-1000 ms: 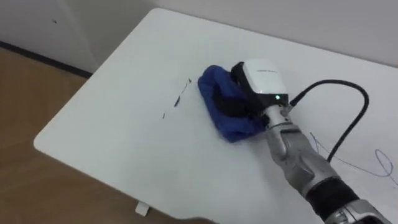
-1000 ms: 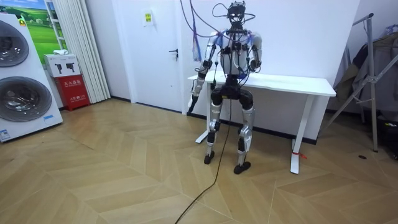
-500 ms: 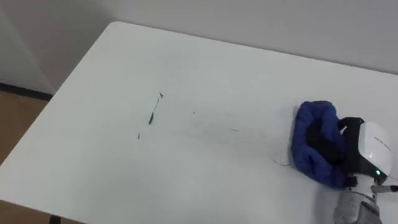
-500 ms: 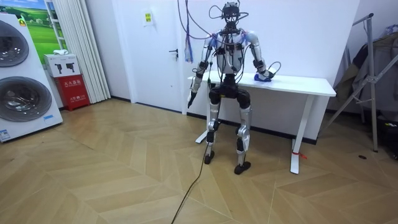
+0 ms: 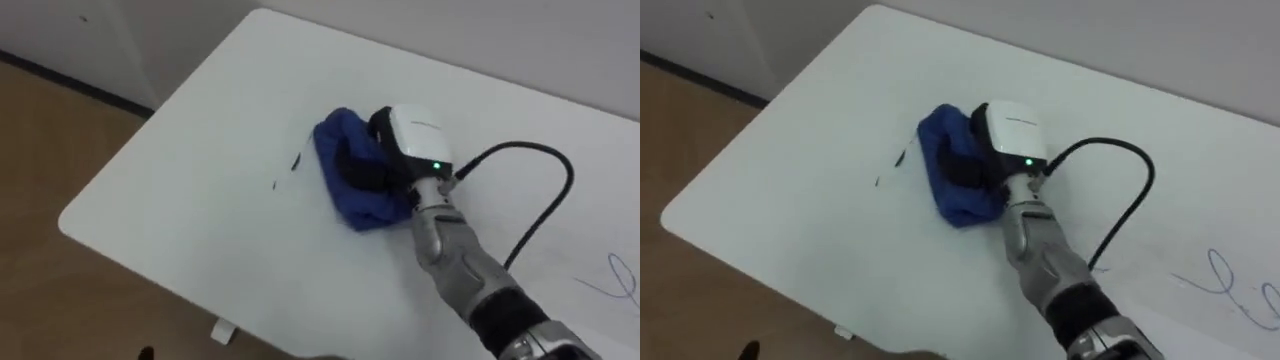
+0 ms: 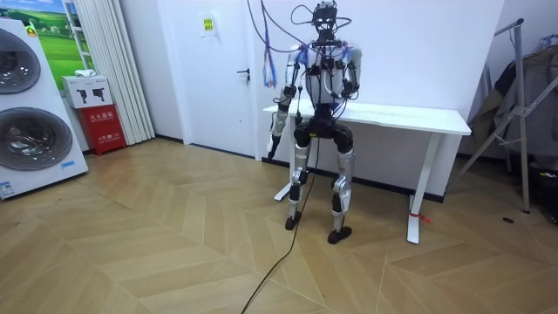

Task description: Wipe table

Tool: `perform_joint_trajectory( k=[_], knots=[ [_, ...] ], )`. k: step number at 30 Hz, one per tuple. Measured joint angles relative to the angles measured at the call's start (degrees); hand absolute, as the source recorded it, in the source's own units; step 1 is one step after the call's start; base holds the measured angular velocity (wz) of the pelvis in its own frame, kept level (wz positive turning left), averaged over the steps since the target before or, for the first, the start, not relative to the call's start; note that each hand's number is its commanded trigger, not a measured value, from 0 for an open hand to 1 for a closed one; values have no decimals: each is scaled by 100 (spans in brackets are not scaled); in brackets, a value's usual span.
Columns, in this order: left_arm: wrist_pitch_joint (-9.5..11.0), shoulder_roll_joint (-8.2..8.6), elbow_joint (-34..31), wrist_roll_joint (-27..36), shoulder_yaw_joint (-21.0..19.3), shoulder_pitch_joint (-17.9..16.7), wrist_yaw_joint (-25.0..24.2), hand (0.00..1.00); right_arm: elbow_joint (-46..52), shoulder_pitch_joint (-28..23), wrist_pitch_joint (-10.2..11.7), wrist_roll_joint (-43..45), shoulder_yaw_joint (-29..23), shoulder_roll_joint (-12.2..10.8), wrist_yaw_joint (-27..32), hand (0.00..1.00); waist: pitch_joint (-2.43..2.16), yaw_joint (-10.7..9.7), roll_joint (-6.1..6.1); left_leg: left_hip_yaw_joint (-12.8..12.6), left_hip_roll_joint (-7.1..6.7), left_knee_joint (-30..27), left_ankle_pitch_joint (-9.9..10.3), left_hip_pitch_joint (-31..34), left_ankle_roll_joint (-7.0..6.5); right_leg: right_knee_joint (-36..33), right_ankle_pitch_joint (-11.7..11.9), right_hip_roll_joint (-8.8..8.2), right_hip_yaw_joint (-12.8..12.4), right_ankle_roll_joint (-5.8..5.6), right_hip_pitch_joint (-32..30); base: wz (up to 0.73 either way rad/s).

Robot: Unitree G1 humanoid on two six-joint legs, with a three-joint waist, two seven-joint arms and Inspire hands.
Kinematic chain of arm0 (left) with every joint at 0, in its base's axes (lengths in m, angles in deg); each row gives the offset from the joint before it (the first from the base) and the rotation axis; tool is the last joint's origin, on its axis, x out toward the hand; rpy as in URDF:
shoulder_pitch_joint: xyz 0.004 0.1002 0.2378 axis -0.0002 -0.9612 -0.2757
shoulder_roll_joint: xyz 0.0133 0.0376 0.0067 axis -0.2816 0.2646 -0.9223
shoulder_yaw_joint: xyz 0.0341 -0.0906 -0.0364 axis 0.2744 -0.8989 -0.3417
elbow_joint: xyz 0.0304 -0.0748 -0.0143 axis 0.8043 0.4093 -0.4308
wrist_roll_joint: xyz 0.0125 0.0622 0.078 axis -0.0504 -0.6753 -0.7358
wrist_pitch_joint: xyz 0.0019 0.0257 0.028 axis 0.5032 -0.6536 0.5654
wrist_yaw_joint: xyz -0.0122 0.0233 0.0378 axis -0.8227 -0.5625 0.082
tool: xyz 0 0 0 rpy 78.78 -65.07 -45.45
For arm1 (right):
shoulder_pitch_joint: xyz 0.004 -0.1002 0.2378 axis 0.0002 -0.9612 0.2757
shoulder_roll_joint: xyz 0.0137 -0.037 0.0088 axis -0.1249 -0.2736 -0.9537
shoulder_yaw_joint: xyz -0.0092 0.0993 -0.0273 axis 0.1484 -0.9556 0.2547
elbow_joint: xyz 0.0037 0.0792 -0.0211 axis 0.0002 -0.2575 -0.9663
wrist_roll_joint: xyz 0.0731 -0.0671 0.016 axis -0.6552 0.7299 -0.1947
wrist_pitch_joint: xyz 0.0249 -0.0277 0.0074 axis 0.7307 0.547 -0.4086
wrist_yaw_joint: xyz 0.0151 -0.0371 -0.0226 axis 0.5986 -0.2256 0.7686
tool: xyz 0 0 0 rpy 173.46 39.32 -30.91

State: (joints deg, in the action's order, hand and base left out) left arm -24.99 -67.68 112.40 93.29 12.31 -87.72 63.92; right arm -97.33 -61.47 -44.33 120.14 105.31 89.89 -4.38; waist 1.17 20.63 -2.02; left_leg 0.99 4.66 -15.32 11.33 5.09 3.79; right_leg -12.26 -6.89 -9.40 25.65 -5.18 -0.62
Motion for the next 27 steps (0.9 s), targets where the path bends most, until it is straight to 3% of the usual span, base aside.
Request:
perform_joint_trajectory(
  k=[2,4,5,7,10,14,17,18,19,20,21,22,23,25,26,27],
  knots=[
    [1,-17,14,-8,-84,-76,9,0,-40,-323,296,-46,-204,9,257,100,-1,-181,1,4,-36,11,0,-35,-1,105,-7,-14,67,-11,117,19],
    [24,-45,25,-109,-407,-201,40,0,-60,-963,802,-236,-754,15,689,100,-12,-539,-15,-36,-87,82,-10,-196,-24,220,-23,-51,147,-79,341,24],
    [36,-66,37,-171,-543,-228,70,0,-56,-1144,904,-257,-940,15,797,100,-10,-646,-13,-58,-106,96,-10,-225,-26,268,-32,-57,153,-101,400,9],
    [163,-187,38,-390,-1124,-359,184,0,-26,-1893,1236,-353,-1730,114,1283,100,-63,-966,-113,-107,-123,155,-6,-347,-33,330,-34,-69,132,-144,508,-4],
    [257,-307,-60,-447,-1366,-386,364,0,-343,-2444,1382,-746,-2574,544,1652,100,-106,-1266,-117,-130,-137,162,15,-357,-67,337,-19,-83,127,-169,592,-3],
    [537,-266,-178,-333,-1135,-226,353,0,-679,-2552,1345,-1347,-2873,898,1712,100,-151,-1330,-29,-143,-134,190,18,-409,-74,251,-17,-95,87,-166,589,-8],
    [520,-93,-186,-315,-857,-176,312,0,-494,-2328,935,-1354,-2777,845,1515,100,-159,-1246,71,-208,-123,214,8,-524,-83,138,-4,-100,-74,-145,544,-28],
    [482,-28,-148,-255,-718,-121,314,0,-312,-2172,567,-1352,-2597,761,1399,100,-154,-1165,90,-255,-110,214,4,-527,-84,128,20,-89,-139,-109,496,-44],
    [428,30,-28,-251,-575,-41,322,0,-42,-1996,222,-1326,-2309,714,1212,100,-148,-985,93,-281,-101,222,5,-530,-84,66,45,-74,-234,-72,381,-56],
    [396,33,55,-261,-480,2,320,0,81,-1883,53,-1321,-2091,682,1104,100,-156,-884,72,-284,-86,226,5,-531,-83,35,69,-61,-227,-37,319,-70],
    [322,49,159,-290,-405,82,313,0,304,-1581,-157,-1230,-1618,542,828,100,-126,-679,90,-294,-29,224,11,-528,-69,27,119,-8,-219,25,231,-68],
    [278,58,233,-273,-318,144,313,0,420,-1172,-306,-968,-1081,323,573,100,-124,-455,65,-354,24,210,23,-517,-45,-34,145,22,-200,65,127,-63],
    [264,57,282,-267,-260,173,313,0,420,-906,-356,-824,-807,203,442,100,-125,-355,65,-353,46,194,31,-492,-33,-54,160,41,-165,90,75,-28],
    [147,63,311,-220,-49,249,319,0,394,68,-354,-306,-89,-262,45,100,-65,-91,40,-272,63,140,30,-347,-17,-120,149,25,-33,121,-40,9],
    [130,60,310,-234,-19,256,314,0,348,272,-298,-211,2,-373,-11,100,-48,39,24,-271,59,113,32,-338,-20,-165,145,11,-21,119,-88,8],
    [86,57,316,-237,-16,256,311,0,138,652,-108,-45,169,-526,-61,100,-4,258,33,-282,45,16,33,-291,-34,-257,144,-37,25,118,-159,8]
  ],
)
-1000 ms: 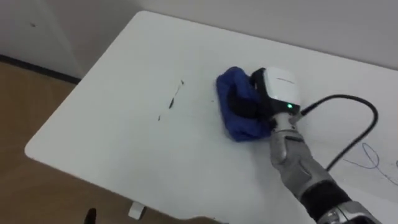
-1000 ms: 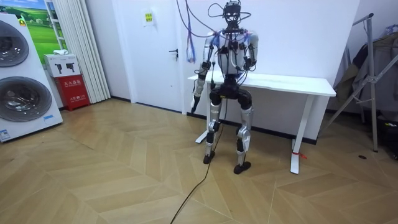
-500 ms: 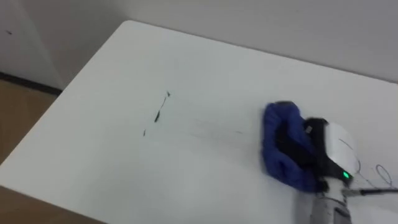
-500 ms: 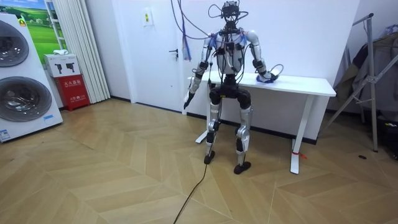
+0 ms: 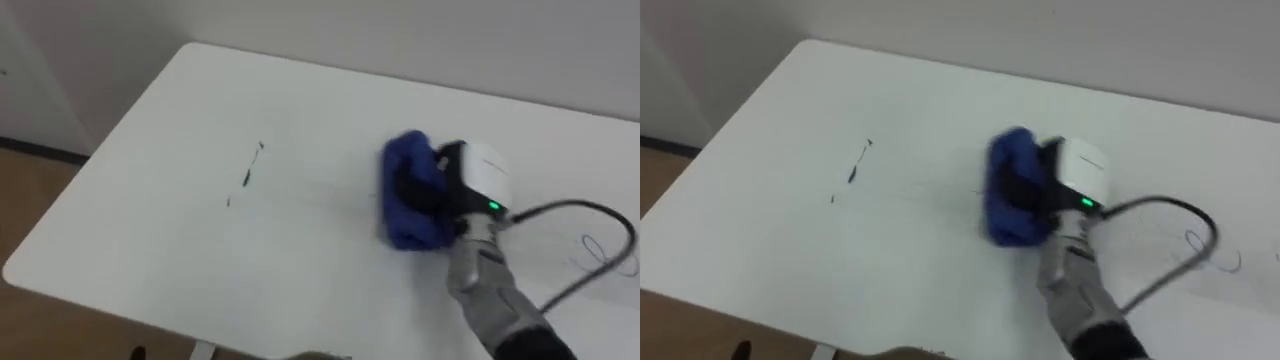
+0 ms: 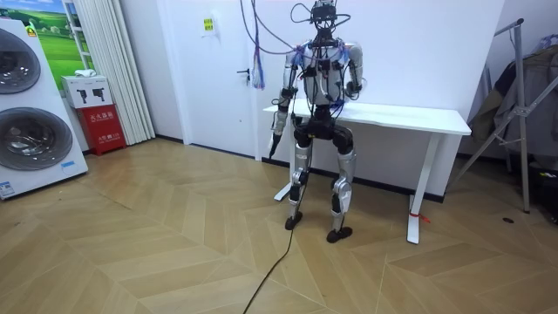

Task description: Wipe table

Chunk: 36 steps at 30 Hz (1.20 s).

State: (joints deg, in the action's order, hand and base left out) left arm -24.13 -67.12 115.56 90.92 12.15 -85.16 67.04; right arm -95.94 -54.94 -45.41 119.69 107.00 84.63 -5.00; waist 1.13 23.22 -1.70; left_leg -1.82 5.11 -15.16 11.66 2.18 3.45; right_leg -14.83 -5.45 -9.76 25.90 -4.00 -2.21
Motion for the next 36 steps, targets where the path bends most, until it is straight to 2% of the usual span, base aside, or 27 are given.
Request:
perform_joint_trajectory(
  k=[1,3,4,5,6,7,8,9,10,11,13,15,16,18,20,23,24,25,26,27,28,29,30,32,33,35,36],
  knots=[
    [-76,-24,11,-39,0,-83,0,0,-190,227,108,64,127,-76,-48,100,1,129,1,-2,-20,-101,24,65,-41,-114,0,-84,143,0,-30,16],
    [-136,-60,141,-26,-6,-173,0,0,-450,257,186,87,159,-93,-76,100,26,237,37,-79,-81,-196,78,64,-145,-408,2,-262,193,-4,-115,24],
    [-163,-75,307,-26,-35,-180,1,0,-692,175,212,95,119,-83,-69,100,61,228,84,-205,-69,-277,132,76,-236,-645,18,-404,273,-28,-159,18],
    [-173,-90,354,-22,-46,-187,0,0,-812,87,229,88,85,-61,-59,100,56,227,78,-311,-47,-322,162,96,-281,-765,46,-464,274,-56,-210,19],
    [-165,-129,367,-21,-48,-181,-1,0,-980,-169,247,68,-16,69,-15,100,60,198,99,-551,47,-481,251,216,-341,-946,168,-532,240,-128,-310,24],
    [-115,-208,370,19,-47,-182,-1,0,-917,-499,479,-221,-323,111,268,100,53,70,113,-793,199,-624,310,351,-394,-1181,295,-629,207,-131,-402,36],
    [-104,-268,376,18,-49,-184,-1,0,-857,-674,526,-317,-397,137,382,100,72,-19,151,-961,288,-683,322,399,-403,-1412,320,-699,217,-112,-435,70],
    [-46,-417,421,16,-85,-154,3,0,-808,-1061,726,-582,-651,245,632,100,63,-263,168,-1146,417,-766,359,417,-425,-2002,257,-890,250,-111,-455,90],
    [111,-549,359,-10,-257,-130,20,0,-824,-1439,946,-803,-953,336,879,100,31,-325,160,-1398,526,-776,368,360,-423,-2406,179,-1089,111,-105,-454,83],
    [208,-596,333,-52,-364,-132,37,0,-830,-1602,1028,-880,-1078,400,1001,100,27,-340,161,-1530,578,-774,379,328,-418,-2491,175,-1164,-28,-113,-445,54],
    [381,-802,156,-116,-731,-284,84,0,-834,-2241,1291,-1070,-1516,717,1406,100,-42,-604,125,-1916,745,-832,418,238,-392,-2170,176,-1435,-352,-169,-286,44],
    [392,-884,-8,-224,-875,-395,231,0,-829,-2699,1312,-1149,-1875,944,1648,100,-107,-781,80,-1965,859,-916,465,266,-335,-1537,185,-1467,-538,-185,-163,34],
    [417,-943,-15,-224,-877,-401,297,0,-832,-2943,1308,-1284,-2081,1059,1753,100,-145,-928,35,-1944,947,-1077,514,359,-285,-1055,242,-1508,-514,-270,-33,32],
    [421,-946,-100,-226,-874,-344,305,0,-801,-3138,1281,-1283,-2396,1102,1792,100,-185,-1080,-28,-1757,1057,-1350,596,516,-174,-539,313,-1499,-528,-315,95,30],
    [427,-886,-139,-87,-721,-261,298,0,-772,-3081,1227,-1282,-2373,1102,1667,100,-177,-1206,-53,-1678,1224,-1582,674,512,-12,-295,415,-1469,-508,-336,180,-1],
    [527,-674,-23,43,-522,58,265,0,-529,-2569,1016,-1164,-1946,1030,1161,100,-139,-1100,-138,-1813,1576,-1799,642,417,396,-530,427,-1349,-655,-308,-18,-46],
    [616,-623,90,106,-446,167,245,0,-477,-2157,844,-946,-1719,931,939,100,-126,-957,-171,-1869,1756,-1800,545,361,638,-853,357,-1192,-704,-282,-272,-100],
    [687,-499,197,133,-441,226,227,0,-376,-1774,678,-650,-1490,862,706,100,-125,-744,-117,-1728,1928,-1709,448,297,869,-1203,-127,-1011,-556,-595,-508,-108],
    [716,-407,212,142,-443,235,204,0,-369,-1573,648,-446,-1389,857,615,100,-106,-663,-48,-1462,1971,-1603,405,275,942,-1449,-272,-913,-483,-476,-656,-104],
    [713,-286,231,159,-439,219,115,0,-264,-1271,603,-97,-1217,848,453,100,-68,-539,-11,-948,2035,-1404,294,254,774,-1863,-585,-758,-381,-237,-918,-49],
    [703,-221,239,272,-415,220,32,0,-185,-1131,580,7,-1133,838,340,100,-37,-570,-35,-679,2047,-1244,48,355,499,-2084,-846,-665,-319,-87,-1043,-9],
    [700,-196,241,363,-362,180,-5,0,-165,-1103,570,39,-1133,842,298,100,-26,-603,-23,-620,2046,-1256,-45,418,512,-2114,-932,-589,-305,-57,-1051,42],
    [660,-170,225,419,-283,65,-85,0,-158,-1122,533,25,-1135,877,264,100,-20,-643,12,-613,1988,-1288,-93,471,555,-2083,-1031,-375,-327,39,-1019,52],
    [563,-208,209,460,-272,-113,-124,0,-81,-1243,567,-106,-1173,929,250,100,-6,-797,39,-616,1795,-1444,-98,573,562,-2005,-1161,-178,-387,133,-958,59],
    [491,-215,165,455,-278,-231,-127,0,-4,-1453,609,-117,-1287,942,272,100,4,-939,126,-658,1651,-1585,-97,604,563,-1799,-1181,-25,-473,156,-794,72],
    [421,-233,110,355,-309,-347,-137,0,83,-1931,771,-139,-1541,964,386,100,3,-1166,173,-672,1221,-1759,-2,593,435,-1442,-1149,129,-693,206,-524,69],
    [412,-238,94,306,-394,-403,-150,0,91,-2267,964,-206,-1774,974,552,100,-11,-1285,216,-685,838,-1626,127,417,258,-1157,-1069,209,-931,216,-306,48]
  ],
)
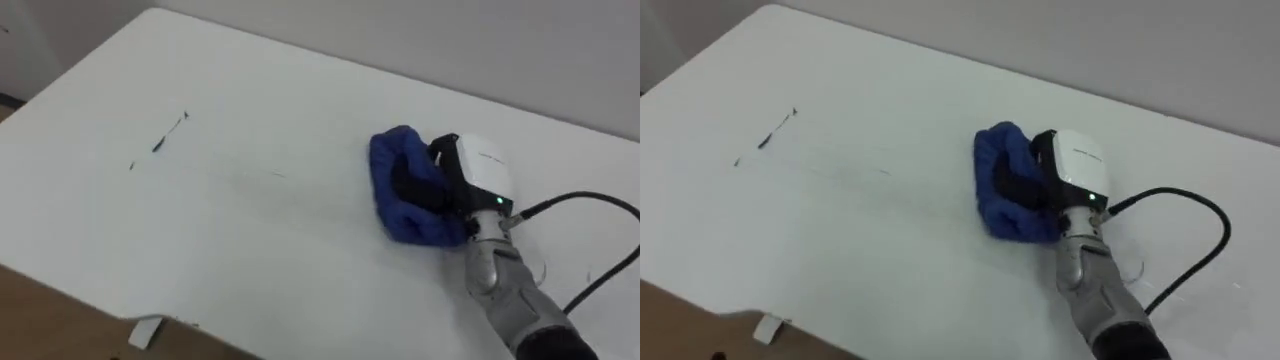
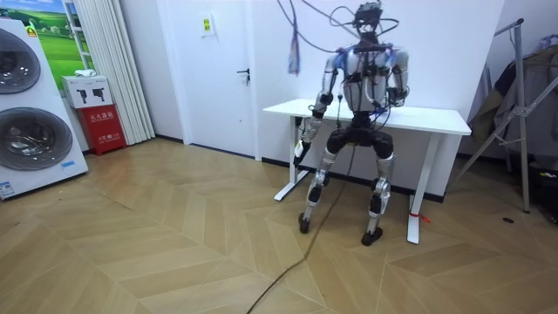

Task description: Wipe table

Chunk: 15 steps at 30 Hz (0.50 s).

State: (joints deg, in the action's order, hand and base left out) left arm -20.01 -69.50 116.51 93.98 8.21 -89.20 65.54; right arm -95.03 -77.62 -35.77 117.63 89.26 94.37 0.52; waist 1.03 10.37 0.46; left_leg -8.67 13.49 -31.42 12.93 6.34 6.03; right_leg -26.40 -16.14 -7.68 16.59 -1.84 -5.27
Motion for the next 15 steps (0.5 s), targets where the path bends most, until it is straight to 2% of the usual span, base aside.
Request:
perform_joint_trajectory(
  k=[1,2,3,4,6,8,9,11,12,13,14,15],
  knots=[
    [5,0,-69,-94,-185,-159,-3,0,22,-316,203,-3,-274,1,161,100,-19,-77,11,-101,-233,356,29,-291,-35,284,93,74,-172,-12,172,26],
    [8,5,-114,-159,-316,-205,-2,0,30,-440,312,-1,-404,11,230,100,-40,-87,43,-174,-278,574,27,-463,-35,412,146,114,-240,-17,239,-20],
    [11,4,-143,-293,-589,-328,5,0,32,-636,496,-9,-644,68,370,100,-110,-131,138,-323,-312,963,21,-734,-34,640,246,188,-339,-24,334,-46],
    [11,0,-170,-361,-848,-444,44,0,38,-782,630,-36,-828,144,538,100,-120,-215,201,-454,-333,1220,12,-910,-28,717,281,205,-431,-45,366,-45],
    [20,-2,-293,-358,-1088,-556,78,0,174,-1016,672,-30,-1064,184,704,100,-131,-359,211,-517,-415,1491,-2,-1063,-30,769,312,179,-518,-99,367,-26],
    [22,-2,-322,-337,-1170,-525,64,0,211,-1182,676,-85,-1239,169,836,100,-160,-425,157,-536,-496,1797,-3,-1214,-27,787,344,146,-559,-154,346,-16],
    [27,2,-392,-354,-1160,-441,60,0,229,-1208,641,-156,-1261,166,839,100,-211,-460,70,-524,-537,1920,-7,-1223,-20,787,370,125,-560,-195,313,-5],
    [29,9,-476,-345,-1119,-211,51,0,194,-1181,482,-170,-1184,153,805,100,-204,-385,-10,-527,-575,2026,-8,-1286,-20,812,424,107,-531,-228,310,-16],
    [50,19,-549,-334,-988,-82,63,0,151,-1073,297,-212,-991,136,739,100,-211,-327,-101,-438,-582,2067,-7,-1304,-20,864,496,109,-407,-226,331,-42],
    [56,71,-536,-345,-816,47,70,0,151,-914,66,-201,-863,73,629,100,-210,-251,-132,-312,-584,2084,-7,-1328,-21,945,616,132,-292,-204,355,-54],
    [57,127,-530,-348,-717,117,79,0,167,-828,-64,-181,-762,-1,594,100,-206,-185,-127,-279,-584,2096,-7,-1352,-21,1016,686,148,-218,-190,361,-83],
    [57,252,-523,-347,-550,262,78,0,217,-588,-307,-152,-510,-53,484,100,-194,-38,-107,-206,-584,2113,-7,-1396,-23,1122,836,180,-146,-147,328,-99]
  ],
)
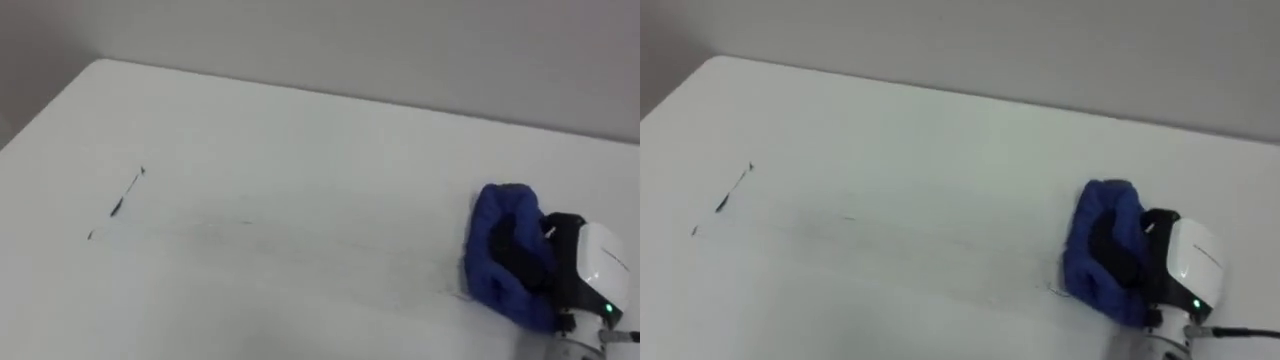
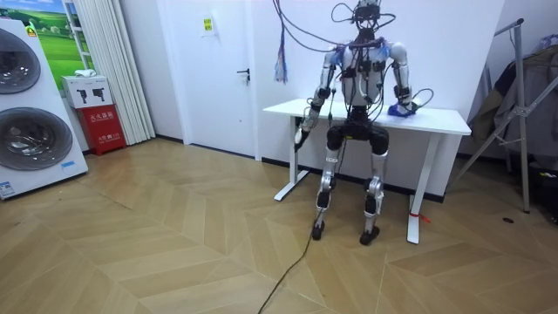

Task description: Wipe table

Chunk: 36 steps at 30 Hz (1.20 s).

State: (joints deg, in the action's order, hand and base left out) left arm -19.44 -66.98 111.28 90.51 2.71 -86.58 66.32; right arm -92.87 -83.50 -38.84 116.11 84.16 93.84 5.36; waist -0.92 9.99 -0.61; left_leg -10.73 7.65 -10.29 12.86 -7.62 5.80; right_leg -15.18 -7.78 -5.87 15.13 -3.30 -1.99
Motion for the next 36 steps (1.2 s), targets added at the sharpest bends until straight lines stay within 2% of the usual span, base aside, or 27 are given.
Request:
perform_joint_trajectory(
  k=[1,2,3,4,5,6,7,8,9,10,12,13,14,16,17,19,20,22,24,26,29,30,31,32,34,35,36],
  knots=[
    [30,76,86,42,260,170,-5,0,71,332,-249,5,421,-39,-184,100,35,100,5,8,-1,13,0,15,0,15,109,11,95,49,-88,-95],
    [38,82,167,44,425,271,-10,0,139,508,-391,20,679,-52,-308,100,57,145,-7,4,-1,32,0,15,0,20,153,13,193,79,-122,-70],
    [40,92,321,59,721,475,-24,0,366,848,-617,123,1257,-96,-563,100,88,251,9,-1,5,83,-1,26,-2,48,227,34,280,121,-202,-38],
    [33,141,437,68,877,638,-42,0,457,1247,-651,284,1680,-242,-748,100,115,357,9,-2,5,83,0,73,-3,47,270,38,316,142,-274,-18],
    [18,160,451,65,945,681,-48,0,464,1444,-650,299,1884,-288,-805,100,122,404,3,-2,5,84,0,121,-4,50,287,36,332,142,-315,11],
    [13,179,414,64,1013,692,-69,0,471,1779,-629,392,2197,-447,-927,100,159,563,-4,5,6,87,3,199,-23,70,306,35,362,142,-364,23],
    [-34,162,408,64,1018,687,-89,0,478,2011,-582,540,2385,-619,-1020,100,160,716,-37,49,5,81,7,318,-47,90,335,26,412,148,-441,26],
    [-79,137,400,71,1016,669,-115,0,476,2085,-533,595,2431,-679,-1062,100,164,787,-46,103,5,79,5,382,-60,118,354,19,455,142,-459,42],
    [-163,59,362,193,1026,604,-148,0,421,2170,-390,682,2475,-753,-1128,100,164,890,-55,248,-13,68,-4,489,-85,161,370,-16,560,125,-465,52],
    [-225,-20,361,350,1014,433,-147,0,305,2160,-293,678,2487,-759,-1144,100,169,982,-46,334,-39,66,-19,507,-108,176,369,-48,618,117,-431,51],
    [-320,-108,356,409,903,154,-140,0,108,1995,-250,693,2428,-670,-1141,100,168,977,-47,472,-76,61,-33,515,-132,210,371,-102,749,89,-363,40],
    [-347,-119,377,389,733,7,-132,0,-63,1757,-163,654,2273,-567,-1045,100,167,941,-51,542,-96,60,-43,522,-147,285,387,-119,810,62,-292,36],
    [-356,-116,383,385,646,-65,-127,0,-122,1580,-12,553,2116,-559,-921,100,169,904,-47,565,-106,59,-49,517,-158,300,388,-133,851,57,-254,40],
    [-360,-135,477,362,317,-291,-118,0,-127,926,432,486,1533,-507,-413,100,176,458,-23,591,-172,52,-72,500,-194,378,355,-227,1046,-39,-54,51],
    [-360,-135,486,329,171,-321,-114,0,-125,747,544,421,1361,-478,-285,100,172,374,-37,589,-195,52,-77,494,-203,387,337,-249,1049,-70,-23,48],
    [-305,-163,480,5,-289,-352,15,0,-113,49,893,231,574,-290,194,100,166,9,-106,519,-251,55,-97,475,-235,486,311,-281,937,-140,82,39],
    [-289,-192,475,-25,-351,-350,52,0,-119,-106,927,188,403,-227,283,100,163,-43,-123,482,-258,57,-98,455,-237,507,308,-270,855,-149,101,9],
    [-252,-298,315,-142,-461,-359,117,0,-369,-466,970,60,-162,42,593,100,107,-74,-174,295,-256,62,-78,403,-263,531,320,-244,684,-161,151,-24],
    [-170,-324,190,-138,-456,-314,126,0,-625,-491,989,-77,-425,195,659,100,95,-158,-176,299,-254,63,-70,376,-274,537,343,-242,678,-160,187,-7],
    [-123,-313,23,-98,-339,-216,115,0,-732,-485,981,-274,-503,250,656,100,78,-192,-150,289,-243,63,-66,340,-270,535,365,-228,669,-150,216,-4],
    [-89,-255,-52,-41,59,-50,100,0,-657,-282,710,-573,-214,232,608,100,66,-160,-75,238,-225,81,-65,294,-269,474,378,-203,558,-131,191,-15],
    [-93,-185,-37,-37,199,-5,101,0,-644,-80,483,-712,-46,207,554,100,63,-119,-37,186,-220,86,-60,272,-262,431,396,-198,504,-104,145,-47],
    [-107,-95,-6,-60,339,77,101,0,-630,210,212,-745,94,93,461,100,78,1,-9,156,-221,89,-60,273,-263,394,444,-186,493,-61,53,-58],
    [-123,-46,-2,-58,396,112,93,0,-611,374,52,-745,215,60,390,100,81,75,-1,156,-220,93,-59,283,-264,377,475,-173,498,-33,-13,-76],
    [-194,27,250,-19,634,324,40,0,-281,1137,-534,-645,921,-161,-146,100,78,405,-13,197,-203,109,-43,326,-263,332,600,-99,566,126,-248,-84],
    [-220,24,319,-14,698,381,40,0,-220,1365,-617,-566,1135,-247,-284,100,81,469,-15,202,-191,103,-36,359,-256,332,625,-81,629,162,-303,-48],
    [-317,28,366,-14,822,453,41,0,-183,1867,-649,-295,1494,-399,-517,100,119,476,-6,224,-155,55,-35,437,-243,350,656,-75,805,207,-330,0]
  ],
)
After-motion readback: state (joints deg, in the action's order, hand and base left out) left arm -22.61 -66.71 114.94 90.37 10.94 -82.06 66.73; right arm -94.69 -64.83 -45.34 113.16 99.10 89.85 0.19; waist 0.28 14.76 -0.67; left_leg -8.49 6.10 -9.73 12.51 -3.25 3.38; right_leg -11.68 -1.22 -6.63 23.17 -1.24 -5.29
